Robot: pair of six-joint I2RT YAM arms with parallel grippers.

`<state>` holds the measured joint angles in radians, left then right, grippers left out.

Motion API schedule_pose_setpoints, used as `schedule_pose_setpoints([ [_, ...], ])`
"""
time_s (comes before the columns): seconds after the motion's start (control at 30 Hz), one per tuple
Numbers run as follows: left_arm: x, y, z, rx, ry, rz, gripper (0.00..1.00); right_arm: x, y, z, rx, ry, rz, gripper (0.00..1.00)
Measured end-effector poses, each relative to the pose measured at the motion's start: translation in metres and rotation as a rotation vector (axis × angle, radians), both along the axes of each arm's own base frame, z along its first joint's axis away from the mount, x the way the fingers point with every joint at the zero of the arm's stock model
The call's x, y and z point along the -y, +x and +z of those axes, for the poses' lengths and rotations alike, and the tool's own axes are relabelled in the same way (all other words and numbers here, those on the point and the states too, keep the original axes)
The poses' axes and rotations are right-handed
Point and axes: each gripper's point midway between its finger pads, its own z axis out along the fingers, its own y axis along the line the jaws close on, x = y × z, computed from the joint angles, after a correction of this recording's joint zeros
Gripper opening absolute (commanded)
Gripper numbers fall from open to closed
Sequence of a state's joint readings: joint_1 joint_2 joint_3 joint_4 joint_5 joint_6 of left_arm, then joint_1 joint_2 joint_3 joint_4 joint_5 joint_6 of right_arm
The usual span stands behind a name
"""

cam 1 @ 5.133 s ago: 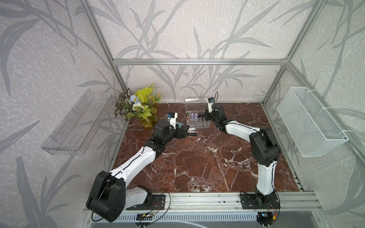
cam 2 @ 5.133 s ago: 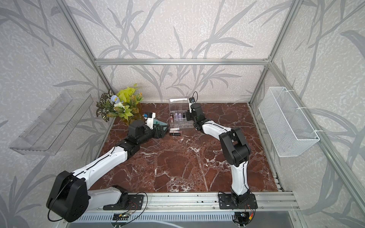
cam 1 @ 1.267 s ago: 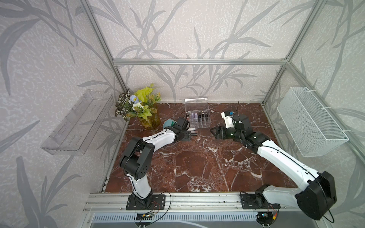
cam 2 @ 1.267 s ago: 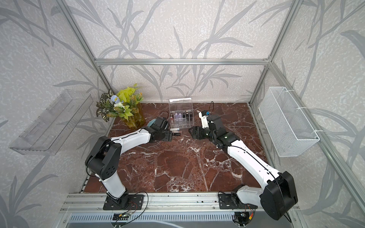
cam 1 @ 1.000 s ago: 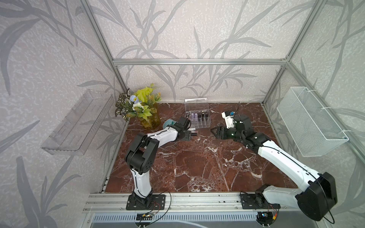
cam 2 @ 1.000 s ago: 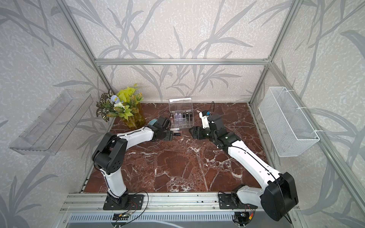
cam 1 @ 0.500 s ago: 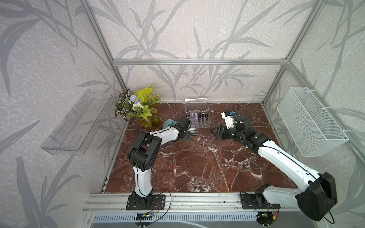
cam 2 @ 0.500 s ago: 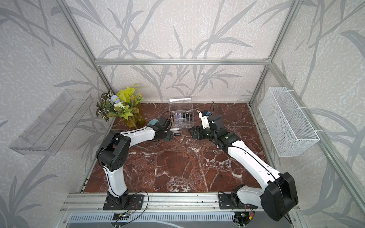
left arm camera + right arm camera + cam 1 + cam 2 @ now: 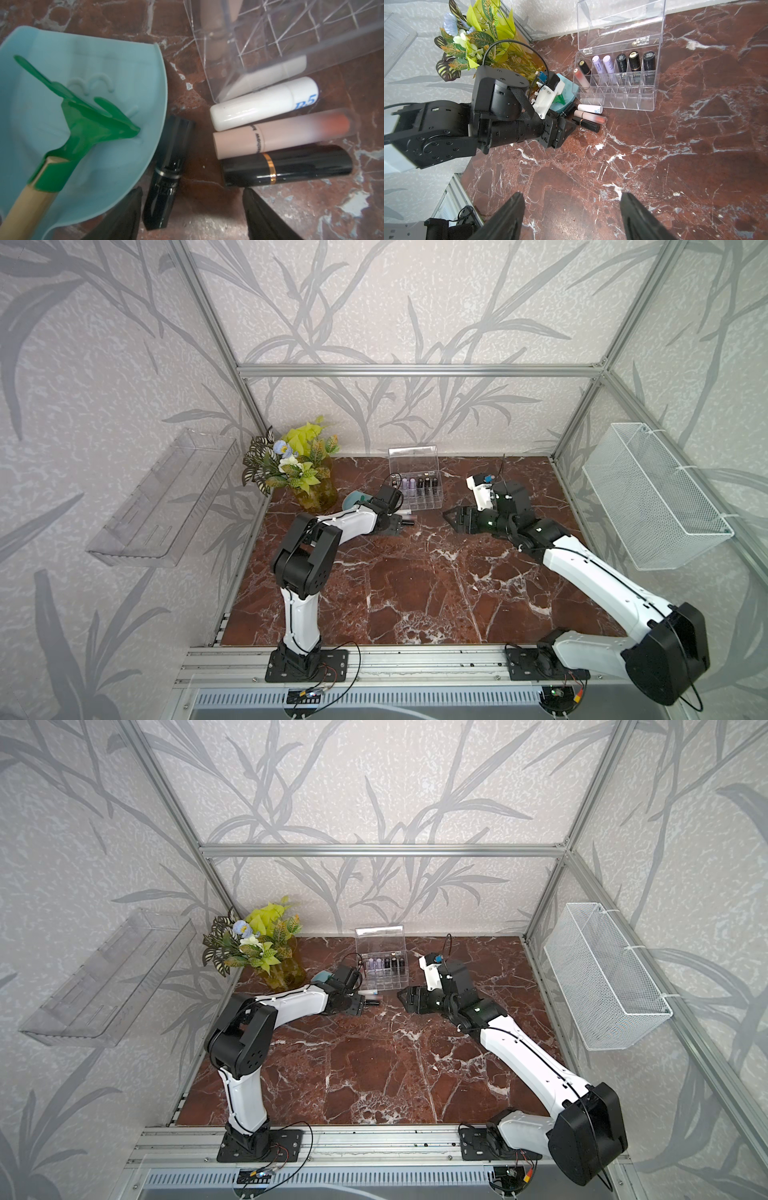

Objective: Arrange the lipsticks in the organizer
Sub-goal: Pick up the lipstick at the center of the board.

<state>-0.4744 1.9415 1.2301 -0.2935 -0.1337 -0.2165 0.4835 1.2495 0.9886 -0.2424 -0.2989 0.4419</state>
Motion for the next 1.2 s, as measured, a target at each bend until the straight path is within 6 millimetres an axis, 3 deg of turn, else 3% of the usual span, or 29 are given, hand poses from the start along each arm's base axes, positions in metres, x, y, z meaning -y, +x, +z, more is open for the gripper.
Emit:
schedule_pose_setpoints([
  [0.3,-0.002,0.001,0.000,0.000,-0.001,0.000,0.63,0.001,0.000,-0.002,-0.005,0.005,0.000,0.76],
  [0.77,-0.014,-0.007,0.003,-0.001,0.003,0.015,0.62,-0.001,-0.001,-0.002,-0.009,0.010,0.008,0.76],
  [1.2,-0.023,-0.001,0.005,0.005,-0.001,0.032,0.51,-0.002,-0.001,-0.003,-0.013,0.012,0.013,0.76],
])
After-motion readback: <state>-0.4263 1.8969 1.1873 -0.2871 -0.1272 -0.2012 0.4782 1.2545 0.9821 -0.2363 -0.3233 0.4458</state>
